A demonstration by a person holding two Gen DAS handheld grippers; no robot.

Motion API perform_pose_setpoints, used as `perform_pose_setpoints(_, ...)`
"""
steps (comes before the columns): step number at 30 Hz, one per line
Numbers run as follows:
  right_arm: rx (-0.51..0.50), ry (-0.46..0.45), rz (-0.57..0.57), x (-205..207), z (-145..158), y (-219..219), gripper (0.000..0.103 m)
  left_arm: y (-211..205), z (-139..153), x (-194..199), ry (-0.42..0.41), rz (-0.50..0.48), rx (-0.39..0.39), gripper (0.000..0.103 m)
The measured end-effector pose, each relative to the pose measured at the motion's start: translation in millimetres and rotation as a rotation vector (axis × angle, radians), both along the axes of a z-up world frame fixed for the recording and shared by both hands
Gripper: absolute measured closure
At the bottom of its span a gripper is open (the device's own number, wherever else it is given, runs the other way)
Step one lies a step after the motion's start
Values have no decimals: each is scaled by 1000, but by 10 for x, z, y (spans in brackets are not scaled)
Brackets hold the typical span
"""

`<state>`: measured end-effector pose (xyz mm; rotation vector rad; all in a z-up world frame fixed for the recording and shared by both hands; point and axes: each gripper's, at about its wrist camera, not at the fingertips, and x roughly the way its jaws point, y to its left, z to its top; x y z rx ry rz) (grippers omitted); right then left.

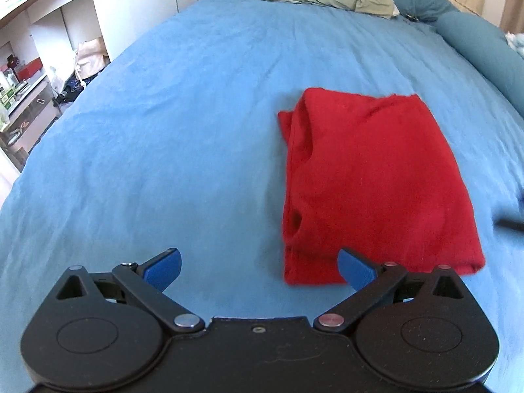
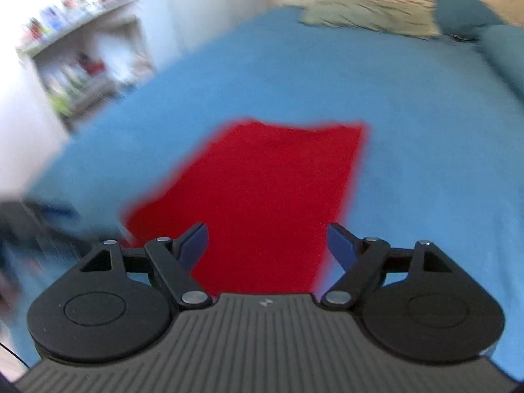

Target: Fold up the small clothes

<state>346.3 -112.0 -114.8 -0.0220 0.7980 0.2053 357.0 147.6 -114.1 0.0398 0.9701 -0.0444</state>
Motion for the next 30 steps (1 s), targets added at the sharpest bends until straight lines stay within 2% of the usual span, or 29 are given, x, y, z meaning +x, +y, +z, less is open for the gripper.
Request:
perform_pose_setpoints(3,-53,50,-38,-241,-269,-128,10,-34,-23,77,6,19,-32,0)
perform_pose_setpoints(6,-78,82,-81,-318,-511,-141,15,-17,-63,181,19,30,-81,5)
perform_pose_setpoints(8,-57,89,-107,-325,-599,-159,19,-50,-90,218,37,23,-108,18)
perform_pose_setpoints(14,-20,96,-137,-154,-796,-131,30,-56,-161,297,97,32,-171,48)
perform_pose_setpoints(16,3,89,-157,-155,-776,-65,32,-42,-151,295,104,38,-185,57)
perform_pose_setpoints(18,14,83,-180,-190,-765,-1,35,-34,-134,296,107,45,-187,62)
perform_pose_setpoints(19,16,86,-190,-189,-764,11,39,-31,-122,288,106,48,-186,68)
perform_pose_setpoints(20,19,90,-200,-203,-766,5,40,-25,-107,278,103,49,-180,81)
perform_pose_setpoints(21,24,93,-207,-196,-776,12,40,-29,-100,278,101,48,-172,86)
perform_pose_setpoints(23,31,103,-216,-198,-792,13,41,-35,-84,265,95,42,-171,93)
perform_pose_setpoints(27,28,100,-220,-174,-815,40,42,-85,-30,259,77,24,-149,94)
perform_pose_setpoints(30,47,80,-235,-153,-779,33,76,-71,57,210,70,34,-157,94)
